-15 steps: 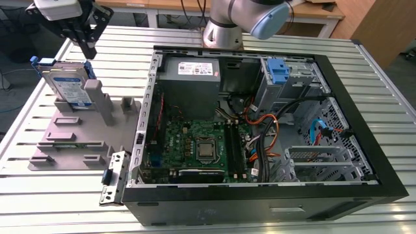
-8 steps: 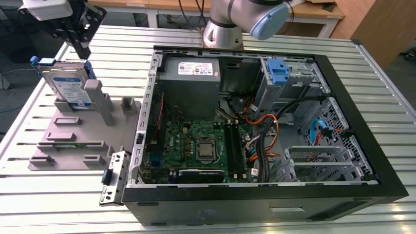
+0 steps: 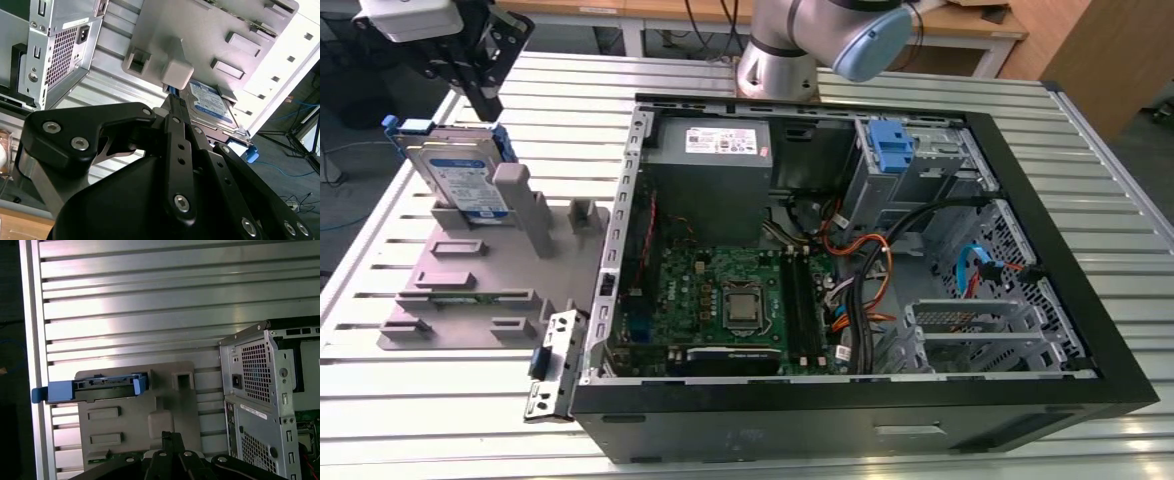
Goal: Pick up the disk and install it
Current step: 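Reach for the disk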
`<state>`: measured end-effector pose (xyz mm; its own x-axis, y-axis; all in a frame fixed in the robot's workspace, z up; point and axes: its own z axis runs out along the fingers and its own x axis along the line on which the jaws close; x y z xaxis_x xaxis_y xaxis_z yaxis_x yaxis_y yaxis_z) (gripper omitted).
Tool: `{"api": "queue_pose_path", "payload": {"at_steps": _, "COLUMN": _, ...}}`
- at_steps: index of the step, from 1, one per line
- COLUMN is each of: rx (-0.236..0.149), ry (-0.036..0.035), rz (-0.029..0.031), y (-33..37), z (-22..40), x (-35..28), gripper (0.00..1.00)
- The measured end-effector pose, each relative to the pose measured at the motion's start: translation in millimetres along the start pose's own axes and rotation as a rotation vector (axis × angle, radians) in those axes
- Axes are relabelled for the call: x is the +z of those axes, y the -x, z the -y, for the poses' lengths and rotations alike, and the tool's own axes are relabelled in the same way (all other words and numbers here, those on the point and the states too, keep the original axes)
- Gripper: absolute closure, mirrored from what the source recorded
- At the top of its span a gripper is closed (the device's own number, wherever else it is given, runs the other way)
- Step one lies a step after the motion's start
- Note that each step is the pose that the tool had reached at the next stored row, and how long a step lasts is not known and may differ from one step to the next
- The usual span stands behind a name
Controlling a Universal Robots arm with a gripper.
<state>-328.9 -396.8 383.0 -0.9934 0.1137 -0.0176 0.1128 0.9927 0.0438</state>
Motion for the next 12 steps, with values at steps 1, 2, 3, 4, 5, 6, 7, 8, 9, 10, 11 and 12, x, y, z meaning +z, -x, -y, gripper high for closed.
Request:
{"api": "queue_pose_path", "payload": {"at_steps": 1, "rx": 0.0, "ry": 0.0, "rz": 0.0, "y": 0.0, "z": 0.0, "x": 0.0, "gripper": 0.89}}
{"api": "queue_pose_path", "payload": {"at_steps": 2, "rx": 0.0, "ry": 0.0, "rz": 0.0, "y": 0.0, "z": 0.0, "x": 0.0, "gripper": 0.89}}
{"api": "queue_pose_path", "payload": {"at_steps": 3, "rx": 0.0, "ry": 0.0, "rz": 0.0, "y": 0.0, "z": 0.0, "x": 0.0, "gripper": 0.89}}
{"api": "queue_pose_path", "payload": {"at_steps": 4, "rx": 0.0, "ry": -0.0001, "rz": -0.0012, "y": -0.1, "z": 0.0, "x": 0.0, "gripper": 0.89}}
{"api": "queue_pose_path", "payload": {"at_steps": 5, "rx": 0.0, "ry": -0.0005, "rz": -0.0059, "y": -0.1, "z": 0.0, "x": 0.1, "gripper": 0.89}}
{"api": "queue_pose_path", "payload": {"at_steps": 6, "rx": 0.001, "ry": -0.0017, "rz": -0.0164, "y": -0.1, "z": 0.0, "x": 0.2, "gripper": 0.89}}
{"api": "queue_pose_path", "payload": {"at_steps": 7, "rx": 0.001, "ry": -0.0027, "rz": -0.0237, "y": -0.1, "z": 0.0, "x": 0.3, "gripper": 0.89}}
{"api": "queue_pose_path", "payload": {"at_steps": 8, "rx": 0.001, "ry": -0.0027, "rz": -0.0238, "y": -0.1, "z": 0.0, "x": 0.4, "gripper": 0.89}}
{"api": "queue_pose_path", "payload": {"at_steps": 9, "rx": 0.001, "ry": -0.0027, "rz": -0.0239, "y": -0.1, "z": 0.0, "x": 0.3, "gripper": 0.89}}
{"api": "queue_pose_path", "payload": {"at_steps": 10, "rx": 0.001, "ry": -0.0027, "rz": -0.024, "y": -0.1, "z": 0.1, "x": 0.3, "gripper": 0.89}}
{"api": "queue_pose_path", "payload": {"at_steps": 11, "rx": 0.001, "ry": -0.0027, "rz": -0.024, "y": -0.1, "z": 0.1, "x": 0.3, "gripper": 0.89}}
{"api": "queue_pose_path", "payload": {"at_steps": 12, "rx": 0.001, "ry": -0.0027, "rz": -0.024, "y": -0.1, "z": 0.1, "x": 0.3, "gripper": 0.89}}
